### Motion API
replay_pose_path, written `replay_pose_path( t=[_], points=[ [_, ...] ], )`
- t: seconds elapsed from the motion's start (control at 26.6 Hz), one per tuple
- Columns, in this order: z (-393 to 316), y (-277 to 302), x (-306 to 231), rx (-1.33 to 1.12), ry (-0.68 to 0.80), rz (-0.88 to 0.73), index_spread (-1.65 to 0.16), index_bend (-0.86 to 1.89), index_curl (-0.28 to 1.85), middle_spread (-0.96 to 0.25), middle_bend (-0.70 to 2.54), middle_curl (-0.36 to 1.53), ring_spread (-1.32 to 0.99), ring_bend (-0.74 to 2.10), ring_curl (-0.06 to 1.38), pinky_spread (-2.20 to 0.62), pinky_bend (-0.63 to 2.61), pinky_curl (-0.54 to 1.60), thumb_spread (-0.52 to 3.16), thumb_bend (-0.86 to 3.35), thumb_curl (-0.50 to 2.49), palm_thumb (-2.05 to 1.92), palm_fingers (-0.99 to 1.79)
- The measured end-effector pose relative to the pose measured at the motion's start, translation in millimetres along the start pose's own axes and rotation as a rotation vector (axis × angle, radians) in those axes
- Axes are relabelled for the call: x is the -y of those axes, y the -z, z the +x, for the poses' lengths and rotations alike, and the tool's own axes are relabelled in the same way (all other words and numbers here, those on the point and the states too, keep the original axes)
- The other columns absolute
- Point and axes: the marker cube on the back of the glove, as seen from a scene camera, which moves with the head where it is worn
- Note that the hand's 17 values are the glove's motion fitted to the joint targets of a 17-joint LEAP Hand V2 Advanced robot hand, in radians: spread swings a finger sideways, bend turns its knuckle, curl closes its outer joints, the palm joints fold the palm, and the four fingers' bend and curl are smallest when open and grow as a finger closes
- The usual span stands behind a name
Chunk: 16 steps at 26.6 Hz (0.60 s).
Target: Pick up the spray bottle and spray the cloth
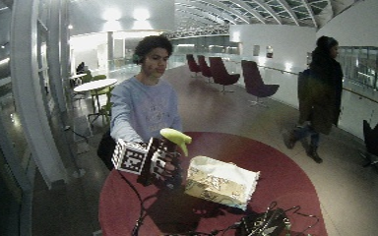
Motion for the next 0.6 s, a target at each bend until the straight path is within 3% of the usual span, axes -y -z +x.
replay_pose_path(
  t=[0.26, 0.6],
  points=[
    [-28.8, 10.4, 9.6, -0.132, -0.067, -0.184, -0.27, 0.13, 0.34, -0.10, 0.24, 0.42, -0.07, 0.44, 0.36, 0.08, 0.31, 0.37, 0.80, 0.04, 0.50, 0.95, 1.12],
    [-41.8, 13.0, 11.8, -0.310, -0.259, -0.457, -0.26, 0.13, 0.34, -0.09, 0.24, 0.43, -0.07, 0.46, 0.37, 0.07, 0.32, 0.37, 0.75, -0.01, 0.55, 0.98, 1.12]
  ],
)
